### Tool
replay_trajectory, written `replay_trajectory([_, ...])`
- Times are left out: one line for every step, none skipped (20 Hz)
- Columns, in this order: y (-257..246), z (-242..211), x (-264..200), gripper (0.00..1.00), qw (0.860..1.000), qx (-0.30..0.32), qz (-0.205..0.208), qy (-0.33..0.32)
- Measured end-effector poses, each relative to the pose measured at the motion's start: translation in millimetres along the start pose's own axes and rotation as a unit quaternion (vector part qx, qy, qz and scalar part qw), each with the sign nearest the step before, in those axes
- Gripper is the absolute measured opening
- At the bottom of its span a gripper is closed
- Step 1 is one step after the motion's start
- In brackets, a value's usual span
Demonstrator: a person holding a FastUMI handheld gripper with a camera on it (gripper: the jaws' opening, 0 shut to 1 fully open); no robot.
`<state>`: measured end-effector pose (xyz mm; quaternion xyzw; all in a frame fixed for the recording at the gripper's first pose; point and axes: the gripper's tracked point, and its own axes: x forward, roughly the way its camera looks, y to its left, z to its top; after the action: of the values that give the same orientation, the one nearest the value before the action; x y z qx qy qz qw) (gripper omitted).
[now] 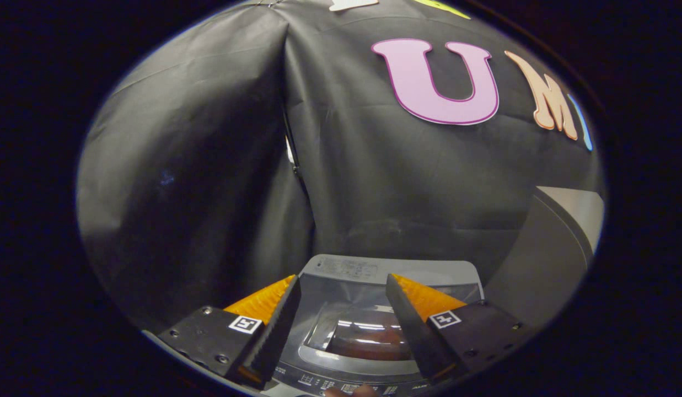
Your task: Put the clothes into the washing machine and then close the washing machine lid.
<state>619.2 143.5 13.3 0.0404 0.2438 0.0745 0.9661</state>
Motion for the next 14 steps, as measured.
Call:
replay_trajectory([2.4, -1.2, -1.6, 0.95, 1.000, 0.005, 0.003, -0.005])
replay_trajectory([4.1, -3.2, -2.8, 0.95, 1.000, 0.008, 0.005, -0.008])
replay_trajectory([5.1, -4.5, -2.9, 0.95, 1.000, 0.010, 0.008, -0.011])
replay_trajectory([6.3, -5.8, -3.6, 0.95, 1.000, 0.012, 0.011, -0.013])
replay_trajectory([6.3, -8.6, -4.1, 0.95, 1.000, 0.014, 0.015, -0.015])
replay_trajectory([7.3, -10.0, -5.4, 0.95, 1.000, 0.017, 0.019, -0.018])
replay_trajectory([7.6, -11.7, -9.8, 0.95, 0.999, 0.017, 0.020, -0.022])
replay_trajectory([7.4, -12.5, -14.3, 0.95, 0.999, 0.017, 0.023, -0.027])
replay_trajectory([8.1, -12.5, -18.3, 0.95, 0.999, 0.017, 0.024, -0.033])
replay_trajectory([8.2, -13.3, -23.8, 0.95, 0.999, 0.016, 0.027, -0.040])
replay_trajectory([8.5, -16.4, -30.1, 0.95, 0.999, 0.015, 0.030, -0.043])
replay_trajectory([7.0, -20.0, -37.9, 0.95, 0.998, 0.015, 0.028, -0.046])
replay_trajectory([6.7, -22.1, -43.7, 0.97, 0.998, 0.016, 0.026, -0.051])
replay_trajectory([6.6, -25.1, -54.9, 0.96, 0.998, 0.017, 0.027, -0.059])
